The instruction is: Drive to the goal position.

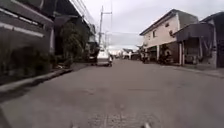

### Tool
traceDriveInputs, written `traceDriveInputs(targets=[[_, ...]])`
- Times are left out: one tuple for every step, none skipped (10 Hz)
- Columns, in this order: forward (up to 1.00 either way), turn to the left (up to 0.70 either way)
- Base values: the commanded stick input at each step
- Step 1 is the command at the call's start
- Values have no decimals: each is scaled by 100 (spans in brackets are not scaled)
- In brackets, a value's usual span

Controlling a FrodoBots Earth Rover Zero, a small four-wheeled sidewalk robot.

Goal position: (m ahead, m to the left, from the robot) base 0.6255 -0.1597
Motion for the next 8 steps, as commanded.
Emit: traceDriveInputs(targets=[[70, 0], [70, 0], [70, 0], [70, 0], [70, 0], [70, 0], [70, 0], [70, 0]])
